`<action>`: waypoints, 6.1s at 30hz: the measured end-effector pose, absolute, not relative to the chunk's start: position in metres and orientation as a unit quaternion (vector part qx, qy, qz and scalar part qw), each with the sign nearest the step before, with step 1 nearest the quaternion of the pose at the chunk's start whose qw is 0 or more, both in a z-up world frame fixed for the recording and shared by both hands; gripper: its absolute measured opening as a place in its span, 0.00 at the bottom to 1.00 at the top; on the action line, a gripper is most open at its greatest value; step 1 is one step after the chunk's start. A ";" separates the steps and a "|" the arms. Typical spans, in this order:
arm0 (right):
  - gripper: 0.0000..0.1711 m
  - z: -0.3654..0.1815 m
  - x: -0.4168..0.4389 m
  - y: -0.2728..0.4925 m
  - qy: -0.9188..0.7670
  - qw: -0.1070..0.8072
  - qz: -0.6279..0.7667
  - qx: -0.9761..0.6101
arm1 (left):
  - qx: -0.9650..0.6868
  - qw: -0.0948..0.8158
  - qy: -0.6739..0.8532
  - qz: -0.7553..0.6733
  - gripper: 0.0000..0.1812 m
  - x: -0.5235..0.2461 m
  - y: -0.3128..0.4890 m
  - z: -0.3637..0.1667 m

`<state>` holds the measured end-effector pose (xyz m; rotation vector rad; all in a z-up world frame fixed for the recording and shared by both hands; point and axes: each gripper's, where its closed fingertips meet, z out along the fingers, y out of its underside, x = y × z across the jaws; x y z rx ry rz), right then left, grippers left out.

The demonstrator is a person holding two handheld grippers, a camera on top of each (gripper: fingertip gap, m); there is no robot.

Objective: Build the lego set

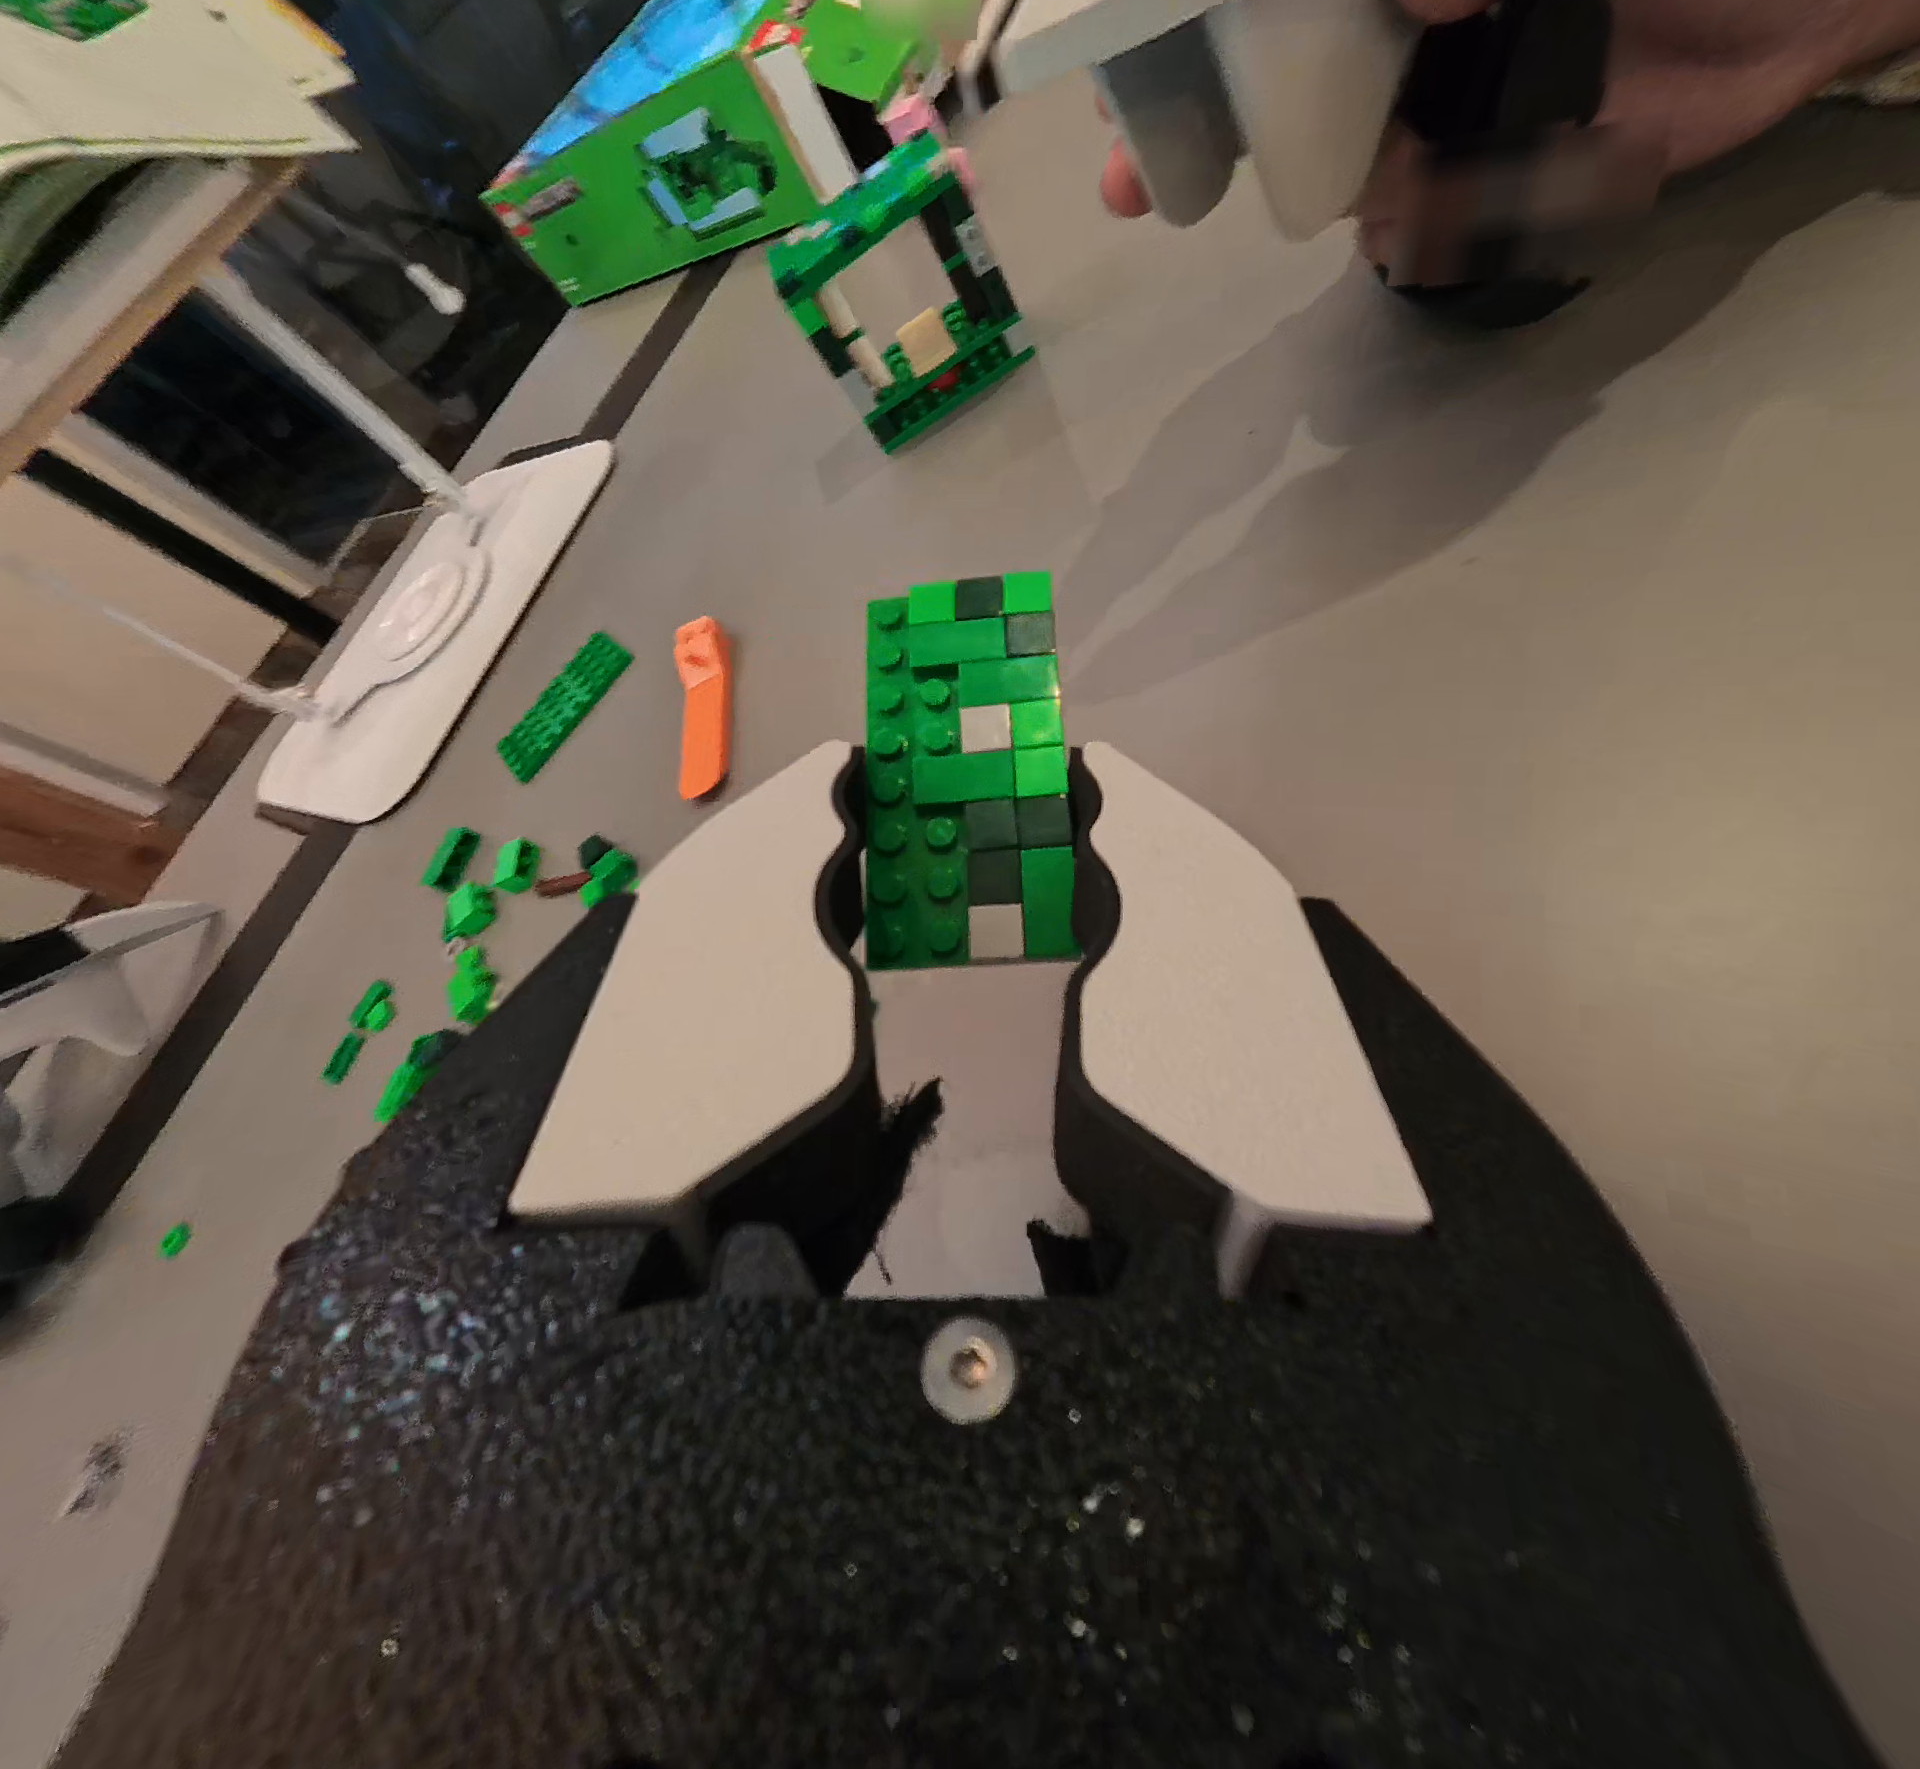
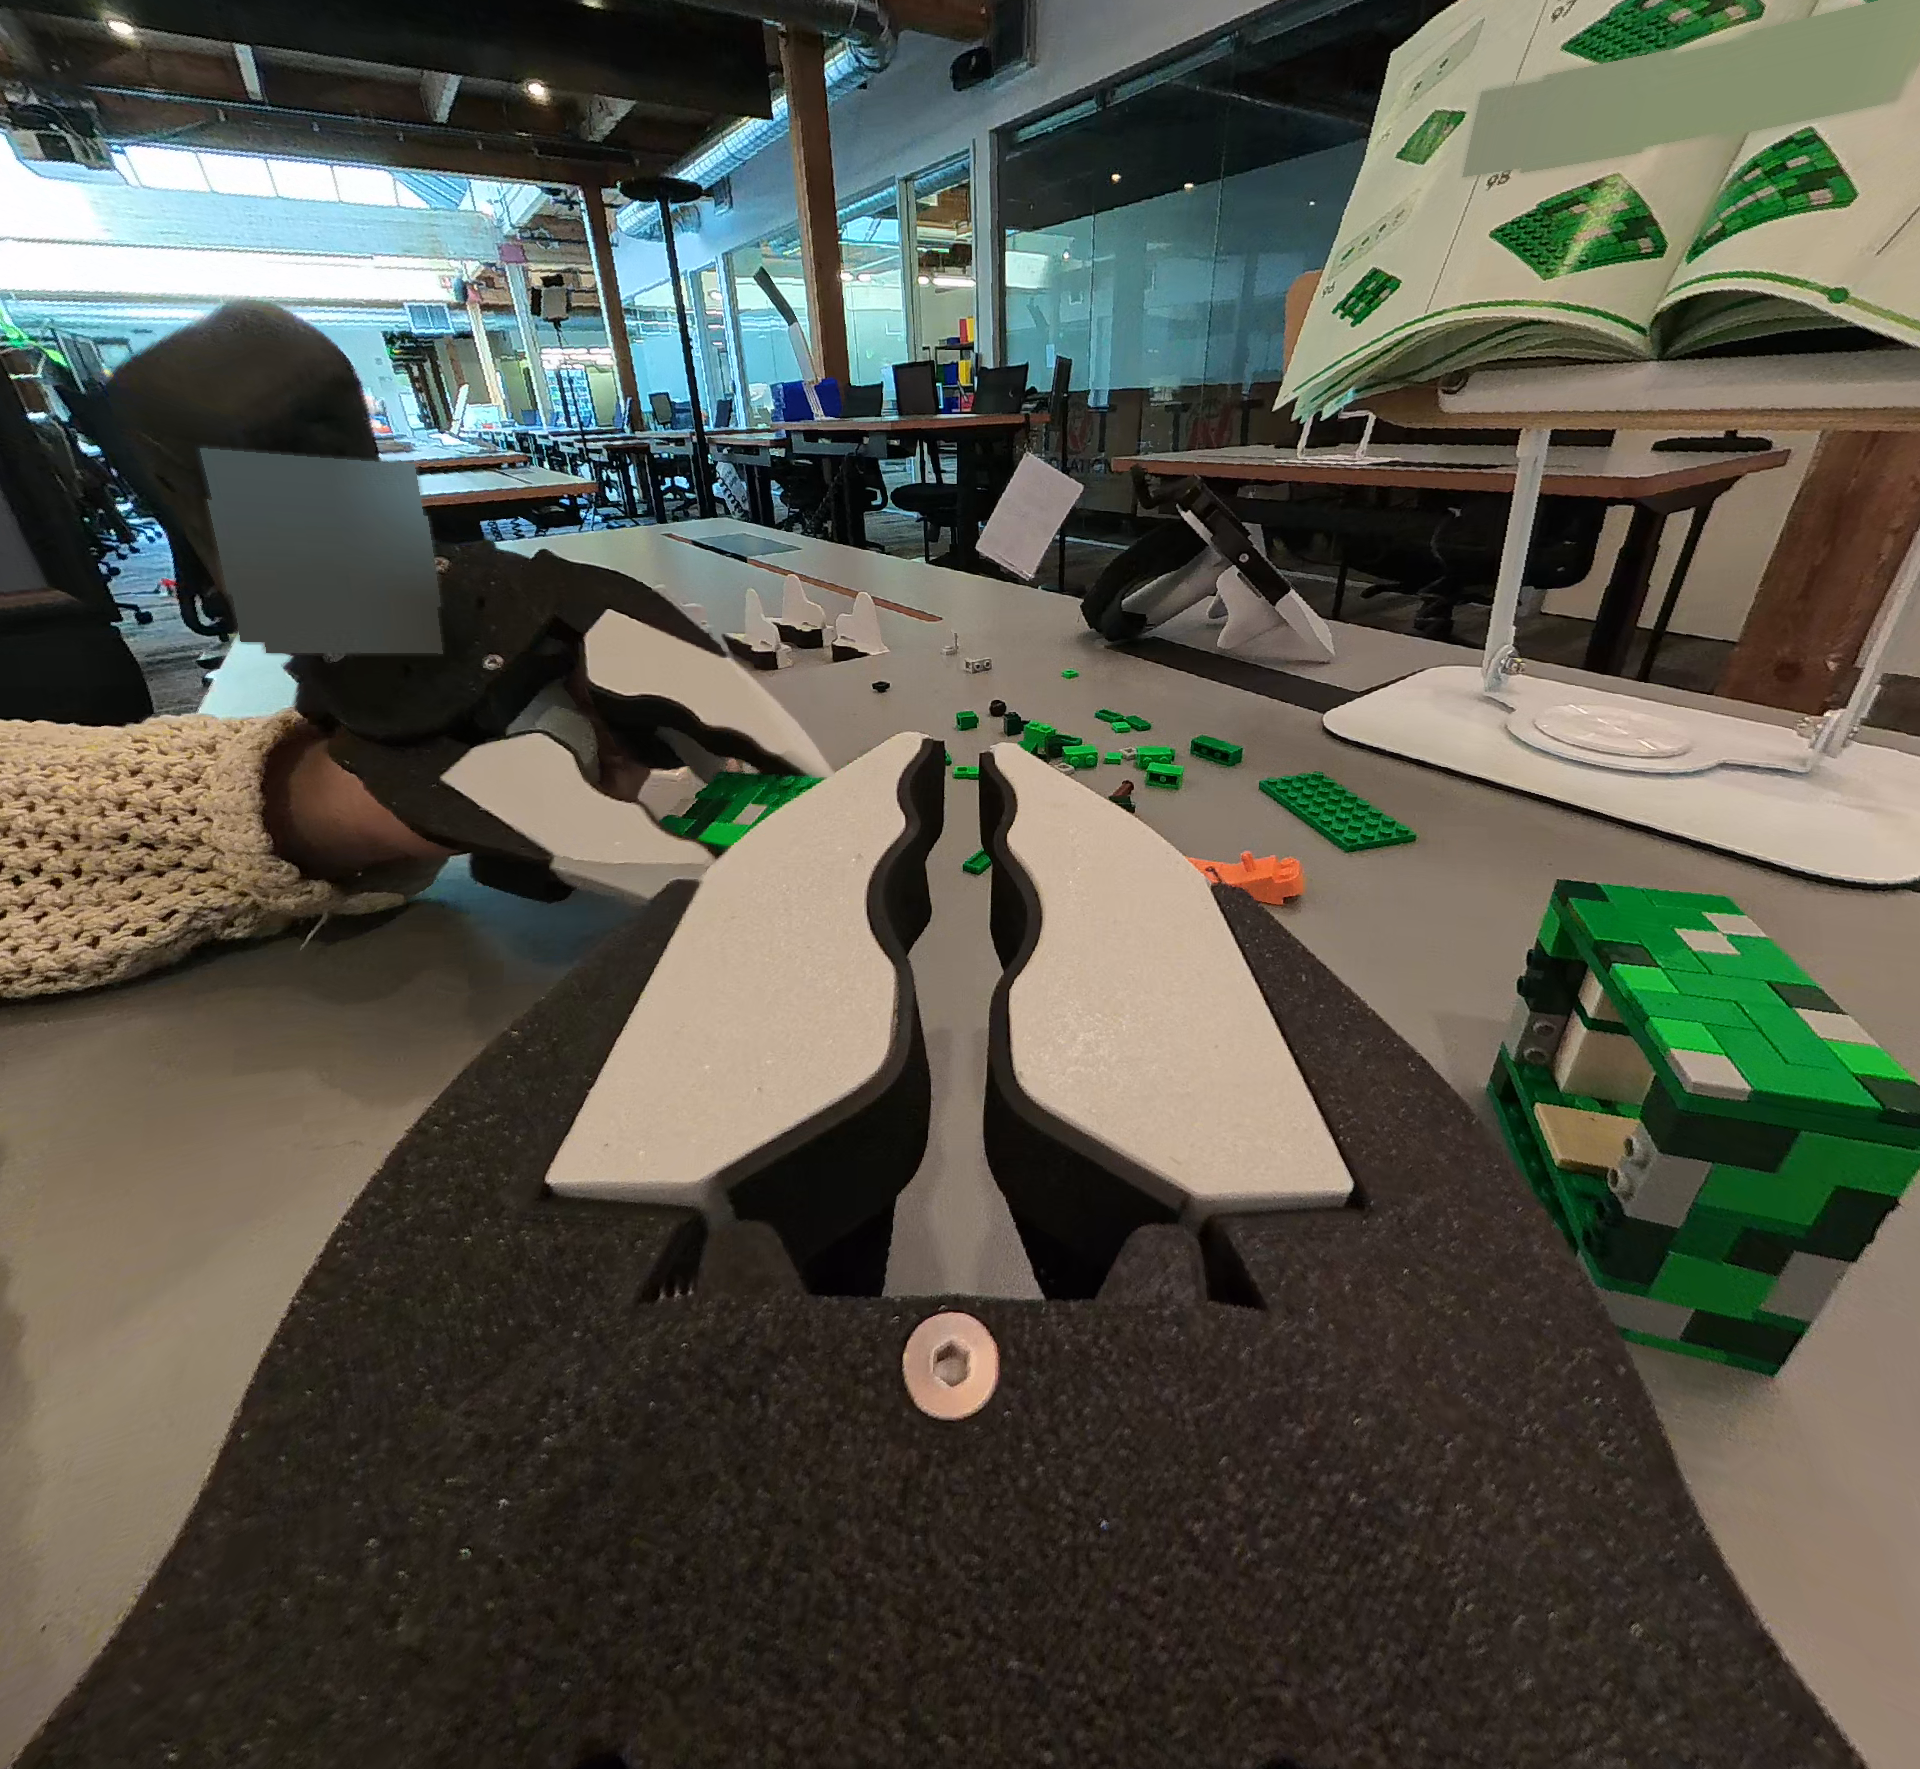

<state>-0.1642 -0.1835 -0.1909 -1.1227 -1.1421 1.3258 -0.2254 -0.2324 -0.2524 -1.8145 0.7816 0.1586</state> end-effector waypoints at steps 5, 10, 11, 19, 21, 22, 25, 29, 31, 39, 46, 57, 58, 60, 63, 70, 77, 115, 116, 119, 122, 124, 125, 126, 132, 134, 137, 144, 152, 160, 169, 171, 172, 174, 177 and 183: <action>0.00 -0.191 -0.163 -0.186 -0.484 0.513 0.543 -0.455 | -0.753 0.525 0.395 0.038 0.20 -0.197 -0.255 -0.255; 0.00 -0.202 -0.168 -0.197 -0.547 0.476 0.521 -0.450 | -0.724 0.505 0.467 0.056 0.20 -0.186 -0.287 -0.269; 0.00 -0.206 -0.171 -0.198 -0.563 0.465 0.512 -0.453 | -0.730 0.494 0.469 0.053 0.20 -0.186 -0.287 -0.275; 0.00 -0.211 -0.251 -0.199 -0.739 0.364 0.384 -0.416 | -0.770 0.470 0.431 0.018 0.20 -0.191 -0.283 -0.284; 0.00 -0.215 -0.276 -0.195 -0.809 0.323 0.337 -0.356 | -0.777 0.466 0.422 0.001 0.20 -0.193 -0.283 -0.285; 0.00 -0.219 -0.286 -0.198 -0.837 0.280 0.331 -0.334 | -0.780 0.465 0.418 -0.004 0.20 -0.194 -0.282 -0.285; 0.04 -0.234 -0.313 -0.209 -0.887 0.197 0.303 -0.286 | -0.784 0.466 0.410 -0.014 0.20 -0.197 -0.282 -0.284; 0.11 -0.268 -0.322 -0.235 -0.945 0.103 0.235 -0.202 | -0.777 0.470 0.415 -0.047 0.20 -0.187 -0.287 -0.280; 0.11 -0.278 -0.326 -0.247 -0.956 0.082 0.215 -0.181 | -0.773 0.472 0.422 -0.050 0.20 -0.182 -0.289 -0.279; 0.10 -0.296 -0.338 -0.251 -0.962 0.027 0.155 -0.221 | -0.765 0.480 0.428 -0.041 0.20 -0.180 -0.291 -0.272; 0.00 -0.297 -0.354 -0.241 -0.870 -0.009 0.144 -0.472 | -0.766 0.478 0.429 -0.039 0.20 -0.180 -0.291 -0.272; 0.08 -0.302 -0.345 -0.248 -0.846 0.004 0.088 -0.525 | -0.766 0.474 0.435 -0.022 0.20 -0.182 -0.290 -0.274; 0.07 -0.302 -0.344 -0.248 -0.846 0.003 0.088 -0.525 | -0.766 0.474 0.434 -0.022 0.20 -0.182 -0.290 -0.274; 0.08 -0.302 -0.344 -0.250 -0.844 -0.001 0.090 -0.528 | -0.766 0.474 0.434 -0.021 0.20 -0.183 -0.290 -0.274; 0.08 -0.303 -0.342 -0.252 -0.843 -0.011 0.092 -0.530 | -0.767 0.472 0.435 -0.020 0.20 -0.183 -0.290 -0.275; 0.04 -0.304 -0.345 -0.250 -0.857 0.009 0.080 -0.508 | -0.770 0.467 0.434 -0.018 0.20 -0.185 -0.289 -0.277; 0.04 -0.261 -0.321 -0.257 -0.878 0.070 0.186 -0.435 | -0.793 0.465 0.393 -0.025 0.20 -0.200 -0.283 -0.277; 0.09 -0.270 -0.205 -0.281 -0.923 0.123 0.177 -0.318 | -0.806 0.448 0.386 -0.035 0.20 -0.208 -0.281 -0.287; 0.11 -0.267 -0.205 -0.279 -0.921 0.133 0.178 -0.320 | -0.807 0.448 0.383 -0.034 0.20 -0.209 -0.281 -0.287; 0.19 -0.256 -0.204 -0.279 -0.912 0.183 0.199 -0.310 | -0.813 0.453 0.364 -0.033 0.20 -0.214 -0.278 -0.284; 0.28 -0.255 -0.204 -0.278 -0.905 0.292 0.181 -0.252 | -0.818 0.463 0.339 -0.042 0.20 -0.218 -0.276 -0.280; 0.30 -0.257 -0.204 -0.279 -0.893 0.379 0.149 -0.191 | -0.820 0.469 0.325 -0.052 0.20 -0.220 -0.275 -0.277; 0.30 -0.258 -0.205 -0.279 -0.884 0.419 0.125 -0.163 | -0.820 0.471 0.320 -0.056 0.20 -0.221 -0.274 -0.276; 0.31 -0.261 -0.206 -0.278 -0.877 0.451 0.096 -0.138 | -0.821 0.472 0.317 -0.060 0.20 -0.221 -0.274 -0.275; 0.26 -0.270 -0.214 -0.279 -0.826 0.560 0.001 -0.069 | -0.821 0.469 0.319 -0.067 0.20 -0.219 -0.276 -0.275; 0.21 -0.269 -0.216 -0.280 -0.815 0.576 -0.007 -0.064 | -0.821 0.467 0.322 -0.068 0.20 -0.218 -0.276 -0.276; 0.16 -0.273 -0.216 -0.281 -0.812 0.581 -0.018 -0.054 | -0.820 0.466 0.324 -0.068 0.20 -0.217 -0.277 -0.276; 0.07 -0.274 -0.211 -0.280 -0.806 0.591 -0.024 -0.041 | -0.822 0.461 0.323 -0.082 0.20 -0.214 -0.278 -0.278; 0.04 -0.277 -0.208 -0.282 -0.811 0.585 -0.029 -0.004 | -0.822 0.451 0.338 -0.082 0.19 -0.208 -0.280 -0.283; 0.04 -0.262 -0.222 -0.270 -0.776 0.631 -0.019 -0.007 | -0.812 0.477 0.333 -0.047 0.36 -0.210 -0.275 -0.276; 0.04 -0.250 -0.225 -0.268 -0.709 0.699 -0.055 0.076 | -0.816 0.478 0.302 -0.117 0.33 -0.205 -0.278 -0.270; 0.04 -0.247 -0.225 -0.266 -0.700 0.707 -0.063 0.076 | -0.808 0.484 0.317 -0.108 0.22 -0.203 -0.279 -0.269; 0.04 -0.247 -0.226 -0.266 -0.699 0.708 -0.063 0.076 | -0.807 0.486 0.321 -0.098 0.21 -0.203 -0.279 -0.268; 0.04 -0.247 -0.226 -0.267 -0.702 0.706 -0.055 0.071 | -0.809 0.482 0.327 -0.078 0.21 -0.205 -0.278 -0.270; 0.06 -0.248 -0.227 -0.265 -0.715 0.699 -0.007 0.016 | -0.812 0.484 0.317 -0.077 0.20 -0.210 -0.276 -0.269; 0.22 -0.254 -0.221 -0.249 -0.727 0.683 0.036 -0.061 | -0.820 0.482 0.294 -0.096 0.20 -0.220 -0.274 -0.271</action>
